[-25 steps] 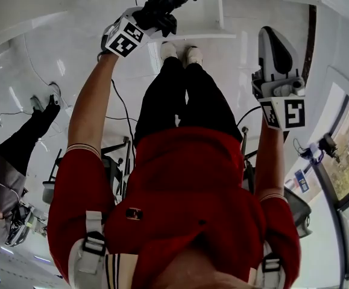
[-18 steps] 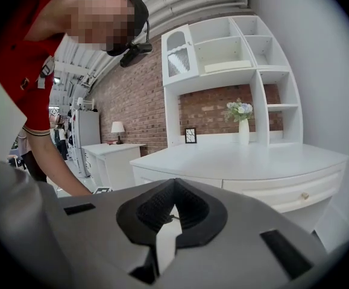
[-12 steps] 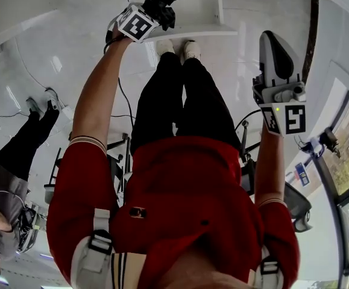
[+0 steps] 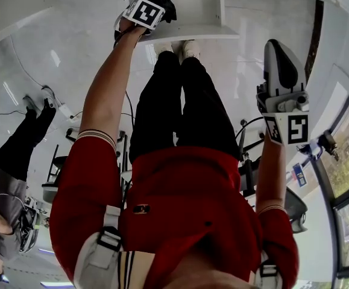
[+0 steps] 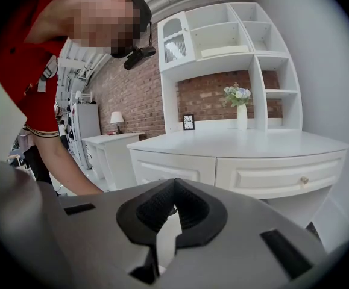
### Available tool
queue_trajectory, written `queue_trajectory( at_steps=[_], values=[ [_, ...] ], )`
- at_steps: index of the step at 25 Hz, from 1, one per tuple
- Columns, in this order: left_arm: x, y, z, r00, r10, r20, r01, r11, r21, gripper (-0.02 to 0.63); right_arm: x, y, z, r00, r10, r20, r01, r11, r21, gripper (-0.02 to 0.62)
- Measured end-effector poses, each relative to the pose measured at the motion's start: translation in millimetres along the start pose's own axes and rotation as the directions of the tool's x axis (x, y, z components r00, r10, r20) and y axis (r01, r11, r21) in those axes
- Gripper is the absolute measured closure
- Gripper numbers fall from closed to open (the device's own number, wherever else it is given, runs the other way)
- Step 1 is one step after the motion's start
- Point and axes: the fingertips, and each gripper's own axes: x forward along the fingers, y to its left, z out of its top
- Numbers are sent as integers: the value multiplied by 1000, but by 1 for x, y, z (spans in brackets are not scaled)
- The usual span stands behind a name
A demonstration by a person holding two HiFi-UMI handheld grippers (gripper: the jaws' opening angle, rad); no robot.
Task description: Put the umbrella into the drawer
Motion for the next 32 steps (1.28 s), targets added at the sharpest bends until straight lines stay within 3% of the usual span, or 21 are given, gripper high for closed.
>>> queue_trajectory(
  at_steps=[6,14,23,32],
  values=[
    [22,7,3,1000,8,-15,-11,988,-152,373,7,-4,-10,1000,27,0,-27,999,32,597],
    [41,26,-4,997,53,-64,-71,947,-312,367,7,-8,-18,999,36,-19,-35,999,36,597],
    [47,28,4,996,85,-29,-90,928,-363,350,3,-12,-30,998,47,-41,-46,999,25,597],
    [-7,26,12,987,137,80,-102,934,-341,350,7,2,-22,997,79,-5,-78,996,40,597]
  ],
)
